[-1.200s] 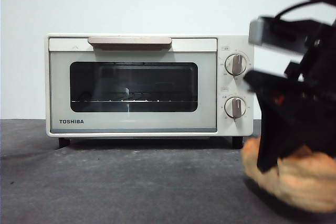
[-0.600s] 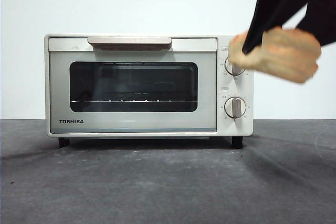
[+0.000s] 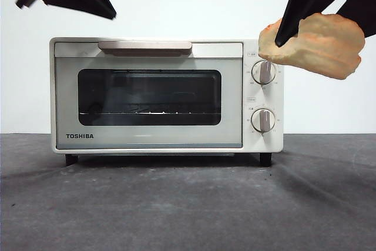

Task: The left arm flap open the oven, the right arm pick bread and place it into oven, the left arm flap close the oven

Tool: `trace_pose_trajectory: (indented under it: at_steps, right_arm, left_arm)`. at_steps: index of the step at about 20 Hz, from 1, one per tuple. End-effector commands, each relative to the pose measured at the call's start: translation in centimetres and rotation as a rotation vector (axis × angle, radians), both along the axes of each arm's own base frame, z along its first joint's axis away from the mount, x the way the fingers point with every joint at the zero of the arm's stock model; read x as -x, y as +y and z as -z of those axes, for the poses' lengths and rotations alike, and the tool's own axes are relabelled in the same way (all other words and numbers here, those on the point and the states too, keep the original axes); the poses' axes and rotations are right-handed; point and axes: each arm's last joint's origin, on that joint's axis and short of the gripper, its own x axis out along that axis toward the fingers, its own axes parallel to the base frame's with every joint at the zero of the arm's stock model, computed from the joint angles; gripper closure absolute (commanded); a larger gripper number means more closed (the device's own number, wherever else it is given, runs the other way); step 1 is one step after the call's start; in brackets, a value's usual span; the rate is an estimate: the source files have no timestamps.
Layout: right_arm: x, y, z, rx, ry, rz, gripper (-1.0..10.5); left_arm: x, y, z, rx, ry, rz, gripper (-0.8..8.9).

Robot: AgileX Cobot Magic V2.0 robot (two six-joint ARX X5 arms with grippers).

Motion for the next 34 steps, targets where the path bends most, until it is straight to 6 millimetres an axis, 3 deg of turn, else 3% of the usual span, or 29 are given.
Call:
trace_pose_trajectory:
  at_steps: [1,8,15,34]
  right_arm:
    - [0.0,0.3,-0.7,-0.010,-0.023,-0.013,7.4]
    - [0.0,0.3,-0.7,-0.009,-0.023,-0.013,7.4]
    - [0.0,0.3,-0.7,-0.010,-0.023,-0.013,7.4]
    - [0.0,0.2,-0.7,0.007,-0.038,-0.029,7.4]
  left_arm:
    - [-1.2,-0.9,-0.1,-0.036,-0.023,0.017,7.97]
    - [-2.7,-2.3,1.5,-0.102,-0.013,0.003,7.98]
    - [-2.6,-3.4,2.9,-0.148,0.053,0.035,7.98]
    - [2.8,-6.9,6.0,-0.370,0.418,0.246,7.98]
